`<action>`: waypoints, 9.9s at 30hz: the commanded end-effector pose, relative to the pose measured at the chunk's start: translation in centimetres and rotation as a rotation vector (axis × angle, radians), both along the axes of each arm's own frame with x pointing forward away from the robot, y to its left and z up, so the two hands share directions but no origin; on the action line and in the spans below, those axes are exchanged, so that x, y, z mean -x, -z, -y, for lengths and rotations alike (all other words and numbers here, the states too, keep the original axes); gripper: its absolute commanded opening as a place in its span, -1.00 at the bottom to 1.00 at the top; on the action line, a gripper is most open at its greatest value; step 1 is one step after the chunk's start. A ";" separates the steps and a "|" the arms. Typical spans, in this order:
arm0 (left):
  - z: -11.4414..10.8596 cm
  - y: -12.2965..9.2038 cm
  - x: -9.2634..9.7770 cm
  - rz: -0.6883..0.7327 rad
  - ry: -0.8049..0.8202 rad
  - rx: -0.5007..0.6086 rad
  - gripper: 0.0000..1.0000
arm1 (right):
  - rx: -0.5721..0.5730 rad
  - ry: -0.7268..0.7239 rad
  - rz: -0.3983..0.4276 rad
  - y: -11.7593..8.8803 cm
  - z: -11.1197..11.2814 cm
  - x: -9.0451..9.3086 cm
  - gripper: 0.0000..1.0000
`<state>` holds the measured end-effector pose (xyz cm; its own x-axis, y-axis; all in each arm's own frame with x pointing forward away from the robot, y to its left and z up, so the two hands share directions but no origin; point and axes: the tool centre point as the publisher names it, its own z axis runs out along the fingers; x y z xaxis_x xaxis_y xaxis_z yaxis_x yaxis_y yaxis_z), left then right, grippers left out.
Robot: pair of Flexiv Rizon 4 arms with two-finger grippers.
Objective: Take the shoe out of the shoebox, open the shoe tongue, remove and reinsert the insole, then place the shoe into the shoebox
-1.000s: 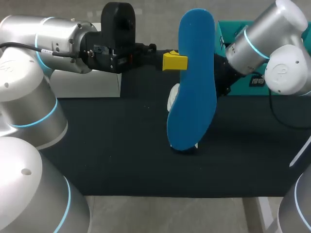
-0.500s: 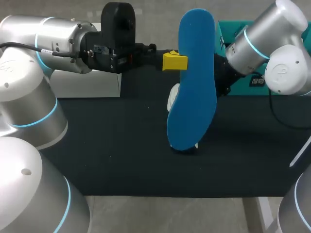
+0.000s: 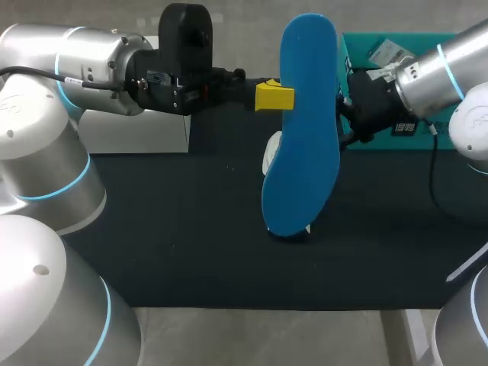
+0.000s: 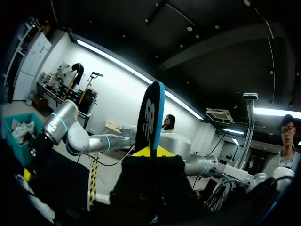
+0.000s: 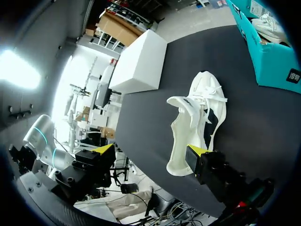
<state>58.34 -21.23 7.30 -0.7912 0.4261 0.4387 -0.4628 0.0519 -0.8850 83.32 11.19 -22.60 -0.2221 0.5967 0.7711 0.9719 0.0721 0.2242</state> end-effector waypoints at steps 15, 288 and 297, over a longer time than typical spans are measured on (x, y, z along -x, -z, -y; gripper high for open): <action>0.0 0.0 0.0 0.000 0.000 0.000 -1.00 | -0.028 0.000 0.000 -5.0 3.5 2.2 1.00; 7.1 9.0 -25.7 2.163 0.945 -0.636 1.00 | -0.366 0.253 -0.205 -11.6 3.6 -0.5 -1.00; 8.9 9.5 -25.5 2.046 0.963 -0.551 1.00 | -0.403 0.249 -0.208 -11.6 3.1 -0.4 -1.00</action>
